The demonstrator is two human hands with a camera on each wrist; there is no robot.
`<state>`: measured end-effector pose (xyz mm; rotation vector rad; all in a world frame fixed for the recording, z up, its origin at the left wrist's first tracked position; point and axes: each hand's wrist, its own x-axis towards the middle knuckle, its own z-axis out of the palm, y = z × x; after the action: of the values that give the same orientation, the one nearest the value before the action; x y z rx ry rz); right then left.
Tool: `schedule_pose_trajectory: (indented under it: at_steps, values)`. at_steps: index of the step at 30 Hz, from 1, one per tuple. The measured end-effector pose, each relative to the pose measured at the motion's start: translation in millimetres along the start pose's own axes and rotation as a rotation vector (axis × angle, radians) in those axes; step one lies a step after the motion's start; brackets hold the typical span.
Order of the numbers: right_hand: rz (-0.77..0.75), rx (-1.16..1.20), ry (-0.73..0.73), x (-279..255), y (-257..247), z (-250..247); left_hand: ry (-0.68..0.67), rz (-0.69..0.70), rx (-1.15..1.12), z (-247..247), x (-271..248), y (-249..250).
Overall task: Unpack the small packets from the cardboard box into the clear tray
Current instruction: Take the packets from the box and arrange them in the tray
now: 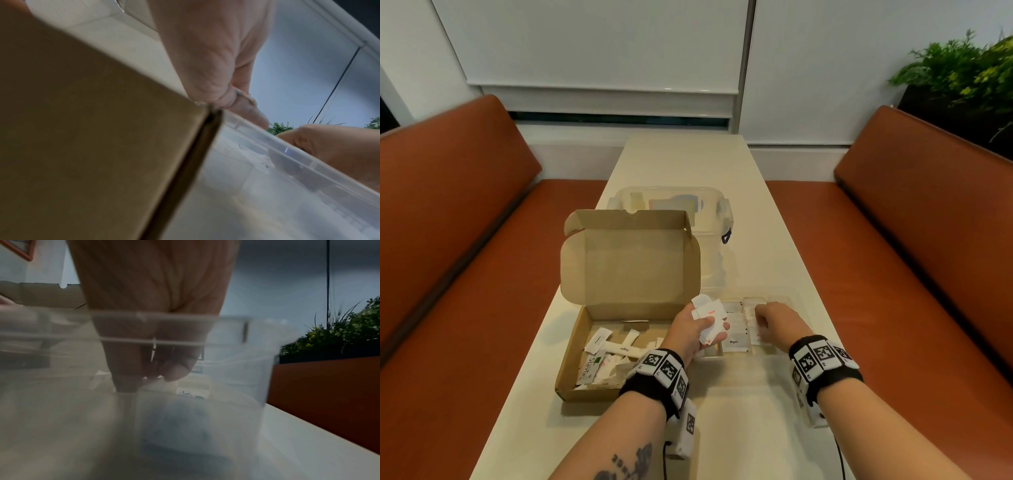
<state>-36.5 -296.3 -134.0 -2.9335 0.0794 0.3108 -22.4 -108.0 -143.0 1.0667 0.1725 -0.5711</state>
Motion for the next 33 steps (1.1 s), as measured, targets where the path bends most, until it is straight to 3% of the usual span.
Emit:
schedule_pose_trajectory:
  at_steps: [15,20,24,27,33]
  values:
    - [0.031,-0.001,0.097,-7.4,-0.1,8.3,0.005,0.002,0.097,-1.9,3.8,-4.3]
    - [-0.034,0.355,0.307,-4.7,-17.0,-4.1,-0.006,0.005,0.147,-1.3,5.2,-5.0]
    - [-0.051,0.626,0.224,-4.0,-34.3,-12.3,-0.012,0.025,0.172,-1.5,6.1,-5.8]
    - [-0.052,0.628,0.166,-2.5,-38.5,-11.5,-0.031,0.034,0.173,-2.2,5.1,-5.8]
    - [0.014,0.652,0.192,-2.5,-42.2,-4.3,-0.025,0.036,0.173,-4.0,3.5,-5.5]
